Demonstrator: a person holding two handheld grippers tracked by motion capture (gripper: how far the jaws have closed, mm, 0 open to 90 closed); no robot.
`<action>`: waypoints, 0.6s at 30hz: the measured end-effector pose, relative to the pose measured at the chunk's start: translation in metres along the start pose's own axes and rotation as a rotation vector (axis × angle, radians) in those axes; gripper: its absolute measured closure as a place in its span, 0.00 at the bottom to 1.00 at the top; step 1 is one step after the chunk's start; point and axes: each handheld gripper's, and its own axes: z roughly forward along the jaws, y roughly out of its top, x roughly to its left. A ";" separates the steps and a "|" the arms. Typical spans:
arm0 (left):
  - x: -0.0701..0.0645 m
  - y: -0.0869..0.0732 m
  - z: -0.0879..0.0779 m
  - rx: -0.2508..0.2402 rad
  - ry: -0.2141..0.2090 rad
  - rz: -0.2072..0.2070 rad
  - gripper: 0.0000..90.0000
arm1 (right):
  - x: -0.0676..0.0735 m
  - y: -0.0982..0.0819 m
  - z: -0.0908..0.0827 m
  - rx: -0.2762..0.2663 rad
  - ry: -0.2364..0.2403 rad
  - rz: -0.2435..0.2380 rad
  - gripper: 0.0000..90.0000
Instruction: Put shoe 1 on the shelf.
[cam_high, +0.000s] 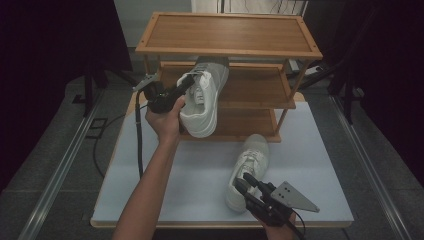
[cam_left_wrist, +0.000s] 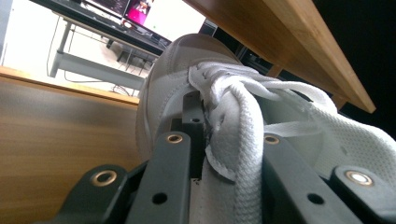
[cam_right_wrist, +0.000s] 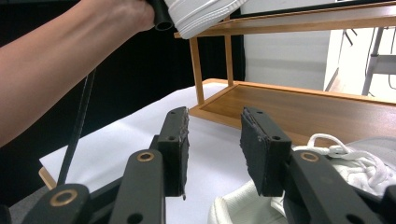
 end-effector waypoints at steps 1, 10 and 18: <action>0.000 0.000 0.002 0.001 0.004 -0.003 0.90 | 0.000 0.000 0.000 0.000 0.000 0.000 0.69; 0.002 0.006 0.017 -0.002 0.027 -0.024 0.90 | 0.000 0.000 0.000 -0.002 0.007 0.004 0.69; 0.008 0.009 0.034 -0.007 0.060 -0.037 0.90 | 0.001 0.000 -0.001 -0.004 0.012 0.003 0.69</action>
